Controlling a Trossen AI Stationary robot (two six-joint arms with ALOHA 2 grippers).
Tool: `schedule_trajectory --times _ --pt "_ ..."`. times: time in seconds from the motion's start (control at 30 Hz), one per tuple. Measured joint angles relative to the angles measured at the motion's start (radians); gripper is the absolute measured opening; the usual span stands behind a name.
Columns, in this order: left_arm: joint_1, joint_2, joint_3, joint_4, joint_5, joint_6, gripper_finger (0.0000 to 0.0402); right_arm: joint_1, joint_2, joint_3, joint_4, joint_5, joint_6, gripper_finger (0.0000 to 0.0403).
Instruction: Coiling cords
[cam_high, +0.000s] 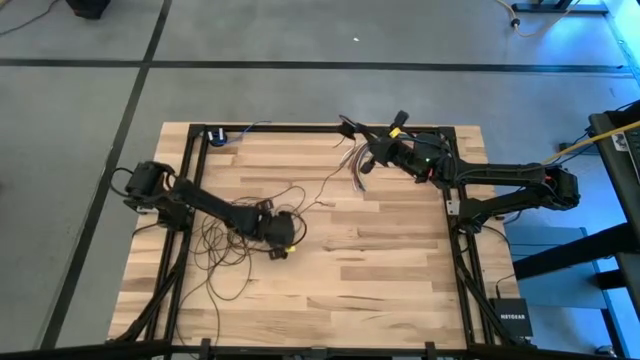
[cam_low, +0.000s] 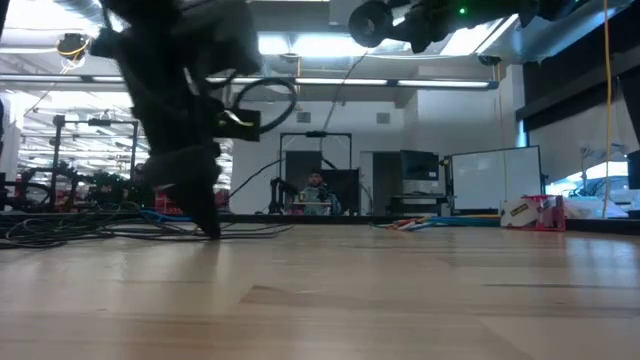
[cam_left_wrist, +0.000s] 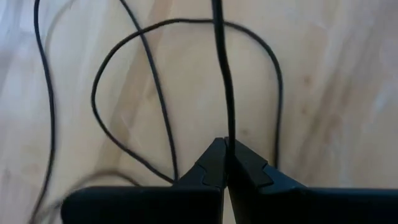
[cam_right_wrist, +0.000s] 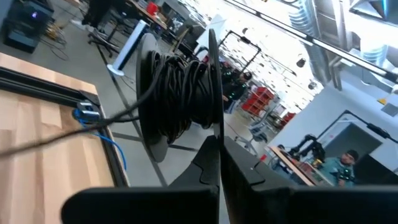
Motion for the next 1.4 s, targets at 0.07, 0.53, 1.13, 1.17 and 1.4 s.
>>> schedule_trajectory --times 0.07,0.53,1.13,1.17,1.4 --pt "-0.035 -0.008 -0.001 -0.023 -0.025 -0.038 0.0002 0.000 0.000 0.000 -0.001 0.002 0.000 0.0003" --pt "-0.253 -0.276 -0.002 -0.255 -0.258 -0.299 0.0002 0.000 0.000 0.000 -0.026 0.055 -0.002 0.0003" --pt "-0.596 -0.456 -0.002 -0.821 -0.400 -1.059 0.0001 0.000 0.000 0.000 -0.026 0.055 -0.026 0.0003" --pt "-0.612 -0.456 -0.002 -0.844 -0.399 -1.106 0.0001 0.000 0.000 0.000 -0.026 0.056 -0.026 0.0003" --pt "-0.724 -0.456 -0.002 -1.063 -0.374 -1.418 0.0001 0.000 0.000 0.000 -0.029 0.070 -0.026 0.0003"
